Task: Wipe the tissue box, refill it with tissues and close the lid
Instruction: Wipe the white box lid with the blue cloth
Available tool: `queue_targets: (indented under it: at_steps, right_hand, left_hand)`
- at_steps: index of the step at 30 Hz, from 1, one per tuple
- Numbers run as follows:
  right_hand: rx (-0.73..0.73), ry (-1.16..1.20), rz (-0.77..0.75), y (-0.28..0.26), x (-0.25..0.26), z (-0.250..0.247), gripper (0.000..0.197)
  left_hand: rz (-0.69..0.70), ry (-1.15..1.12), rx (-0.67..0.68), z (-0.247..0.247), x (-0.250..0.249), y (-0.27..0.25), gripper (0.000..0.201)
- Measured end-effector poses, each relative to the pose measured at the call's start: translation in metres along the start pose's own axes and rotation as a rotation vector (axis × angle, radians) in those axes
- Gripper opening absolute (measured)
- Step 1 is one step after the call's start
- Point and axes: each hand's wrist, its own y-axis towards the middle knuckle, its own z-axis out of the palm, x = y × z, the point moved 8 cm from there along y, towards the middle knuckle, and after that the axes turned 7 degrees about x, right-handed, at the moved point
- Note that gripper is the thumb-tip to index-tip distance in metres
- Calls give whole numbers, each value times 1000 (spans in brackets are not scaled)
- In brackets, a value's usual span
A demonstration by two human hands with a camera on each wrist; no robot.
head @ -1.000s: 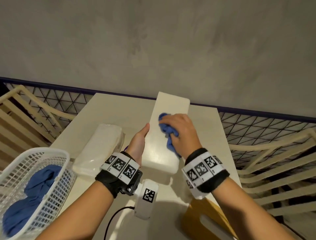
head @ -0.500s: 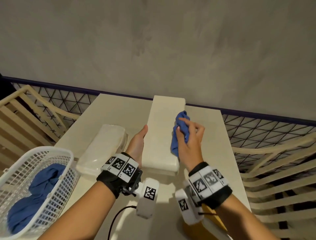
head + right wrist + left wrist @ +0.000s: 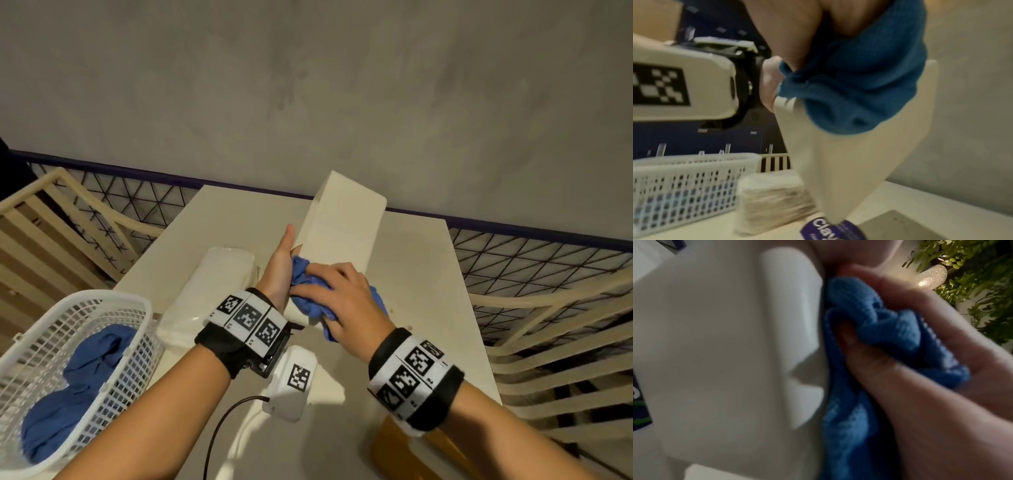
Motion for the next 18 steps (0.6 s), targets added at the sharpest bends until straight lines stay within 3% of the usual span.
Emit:
queue_targets:
  at_steps: [2, 3, 7, 9, 11, 13, 18]
  right_hand:
    - [48, 21, -116, 6, -1, -7, 43]
    - [13, 66, -96, 15, -15, -17, 44]
    - [-258, 189, 180, 21, -66, -48, 42]
    - [-190, 144, 97, 11, -40, -28, 44]
    - [-82, 130, 30, 0, -18, -10, 46]
    - [-46, 131, 10, 7, -27, -15, 50]
    - [-276, 158, 340, 27, -93, -44, 51]
  left_hand:
    - [17, 12, -26, -3, 2, 0, 62]
    - [24, 38, -31, -1, 3, -1, 60]
    - [-13, 107, 14, 14, 8, -12, 66]
    - [11, 114, 8, 13, 4, -11, 53]
    - [29, 142, 20, 15, 1, -9, 56]
    - [56, 165, 28, 17, -1, -11, 58]
    - [-18, 279, -2, 12, 6, -7, 77]
